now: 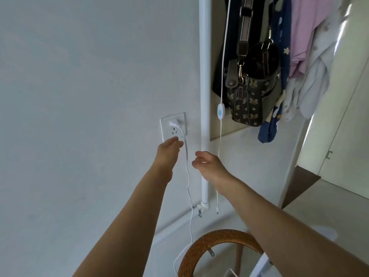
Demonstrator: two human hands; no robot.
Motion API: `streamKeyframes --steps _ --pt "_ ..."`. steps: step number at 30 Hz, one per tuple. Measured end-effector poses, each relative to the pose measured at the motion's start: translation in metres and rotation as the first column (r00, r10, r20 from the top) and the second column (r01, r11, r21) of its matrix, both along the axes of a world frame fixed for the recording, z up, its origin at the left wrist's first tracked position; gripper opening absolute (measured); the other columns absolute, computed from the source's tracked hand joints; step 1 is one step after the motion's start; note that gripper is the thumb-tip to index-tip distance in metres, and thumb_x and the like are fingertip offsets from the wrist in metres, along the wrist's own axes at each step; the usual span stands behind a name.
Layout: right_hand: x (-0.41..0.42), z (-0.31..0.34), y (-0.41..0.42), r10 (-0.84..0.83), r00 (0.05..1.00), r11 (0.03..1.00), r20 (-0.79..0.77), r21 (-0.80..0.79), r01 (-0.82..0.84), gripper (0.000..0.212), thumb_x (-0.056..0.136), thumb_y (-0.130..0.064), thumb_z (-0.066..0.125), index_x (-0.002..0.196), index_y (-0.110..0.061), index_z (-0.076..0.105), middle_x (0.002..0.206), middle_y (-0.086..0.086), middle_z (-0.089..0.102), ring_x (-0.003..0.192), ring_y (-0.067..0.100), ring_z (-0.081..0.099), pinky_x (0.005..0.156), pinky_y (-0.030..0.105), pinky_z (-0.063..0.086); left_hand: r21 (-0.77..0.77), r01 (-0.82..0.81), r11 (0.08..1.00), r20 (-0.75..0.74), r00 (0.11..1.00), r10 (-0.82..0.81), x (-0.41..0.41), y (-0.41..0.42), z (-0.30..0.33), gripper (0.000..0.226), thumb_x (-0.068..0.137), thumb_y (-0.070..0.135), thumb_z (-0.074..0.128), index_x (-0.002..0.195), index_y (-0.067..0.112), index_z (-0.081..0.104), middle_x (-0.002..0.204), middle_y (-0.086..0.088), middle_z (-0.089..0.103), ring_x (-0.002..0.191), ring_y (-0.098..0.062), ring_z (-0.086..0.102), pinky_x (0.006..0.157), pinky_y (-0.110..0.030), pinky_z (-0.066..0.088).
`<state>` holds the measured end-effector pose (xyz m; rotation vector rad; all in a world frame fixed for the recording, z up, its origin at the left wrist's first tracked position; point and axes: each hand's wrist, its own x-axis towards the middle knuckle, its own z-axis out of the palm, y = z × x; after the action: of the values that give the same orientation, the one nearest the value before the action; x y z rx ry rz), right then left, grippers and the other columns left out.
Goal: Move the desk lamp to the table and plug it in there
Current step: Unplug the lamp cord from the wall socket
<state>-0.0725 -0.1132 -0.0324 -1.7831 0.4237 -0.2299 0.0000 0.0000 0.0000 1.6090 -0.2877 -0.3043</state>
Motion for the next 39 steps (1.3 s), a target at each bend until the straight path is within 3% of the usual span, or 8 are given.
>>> streamKeyframes --steps 3,6,9,12,19,27,34,39 --pt "0.011 0.0 0.002 0.021 1.0 1.0 -0.011 0.02 -0.021 0.062 0.096 -0.015 0.053 0.154 -0.02 0.03 0.151 0.001 0.044 0.133 0.02 0.046 0.097 0.026 0.033 -0.01 0.023 1.0 0.043 0.999 -0.022 0.015 -0.008 0.002 0.007 0.083 0.025 0.055 0.086 0.018 0.054 0.094 -0.003 0.053 0.099 -0.021 0.057 0.085 -0.035 0.037" --pt "0.02 -0.001 0.005 0.057 0.998 0.997 -0.02 0.048 -0.056 0.065 0.096 -0.014 0.054 0.154 -0.019 0.027 0.147 0.002 0.049 0.128 0.02 0.05 0.099 0.027 0.033 -0.102 0.056 0.993 0.021 0.998 -0.054 0.024 -0.015 0.006 0.024 0.091 0.027 0.05 0.091 0.008 0.065 0.108 -0.001 0.071 0.105 -0.017 0.066 0.095 -0.033 0.043" --pt "0.022 -0.002 0.007 0.071 0.997 0.997 -0.015 0.027 -0.07 0.044 0.092 -0.019 0.059 0.135 -0.016 0.052 0.113 0.007 0.07 0.104 0.02 0.06 0.096 0.03 0.043 -0.214 0.088 0.973 -0.049 0.994 -0.1 0.029 -0.019 0.011 0.027 0.098 0.029 0.045 0.1 0.012 0.064 0.108 -0.006 0.074 0.098 -0.021 0.072 0.094 -0.035 0.051" --pt "0.017 -0.005 0.005 0.071 0.997 0.997 0.004 -0.01 -0.071 0.025 0.093 -0.025 0.056 0.102 -0.007 0.071 0.073 0.0 0.07 0.073 0.013 0.054 0.071 0.022 0.043 -0.287 0.05 0.957 -0.157 0.983 -0.098 0.038 -0.02 0.012 0.027 0.099 0.03 0.044 0.1 0.009 0.061 0.097 -0.009 0.076 0.087 -0.026 0.073 0.087 -0.038 0.056" --pt "-0.003 0.005 -0.007 0.059 0.991 0.995 0.116 -0.088 -0.049 0.024 0.092 -0.023 0.056 0.077 -0.012 0.073 0.054 -0.001 0.066 0.068 0.023 0.051 0.07 0.032 0.042 -0.272 -0.109 0.956 -0.121 0.99 0.079 0.038 -0.039 0.007 0.024 0.097 0.016 0.048 0.103 0.001 0.065 0.069 -0.006 0.06 0.056 -0.018 0.06 0.062 -0.023 0.056" --pt "-0.012 0.022 -0.003 0.092 0.985 0.991 0.148 -0.107 -0.077 0.028 0.093 -0.026 0.056 0.079 -0.01 0.073 0.054 -0.001 0.067 0.068 0.025 0.049 0.07 0.035 0.042 -0.226 -0.159 0.961 -0.121 0.984 0.134 0.039 -0.037 0.013 0.018 0.094 0.01 0.051 0.086 0.003 0.066 0.067 -0.007 0.063 0.053 -0.017 0.062 0.068 -0.026 0.057" --pt "-0.012 0.019 -0.015 0.097 0.983 0.991 0.158 -0.108 -0.081 0.03 0.096 -0.024 0.055 0.079 -0.008 0.074 0.056 0.001 0.066 0.069 0.017 0.055 0.074 0.029 0.045 -0.197 -0.179 0.964 -0.141 0.978 0.153 0.03 -0.044 0.024 0.015 0.093 0.008 0.054 0.09 -0.002 0.066 0.063 -0.008 0.064 0.044 -0.015 0.064 0.059 -0.026 0.057" --pt "-0.025 0.009 -0.026 0.175 0.982 0.982 0.074 -0.078 -0.17 0.027 0.094 -0.02 0.055 0.085 -0.003 0.074 0.072 0.014 0.074 0.068 0.008 0.061 0.071 0.02 0.044 -0.212 -0.058 0.976 -0.034 0.998 0.052 -0.004 -0.061 0.03 0.018 0.093 0.013 0.054 0.094 0.002 0.069 0.055 -0.001 0.066 0.05 -0.016 0.066 0.08 -0.038 0.058"
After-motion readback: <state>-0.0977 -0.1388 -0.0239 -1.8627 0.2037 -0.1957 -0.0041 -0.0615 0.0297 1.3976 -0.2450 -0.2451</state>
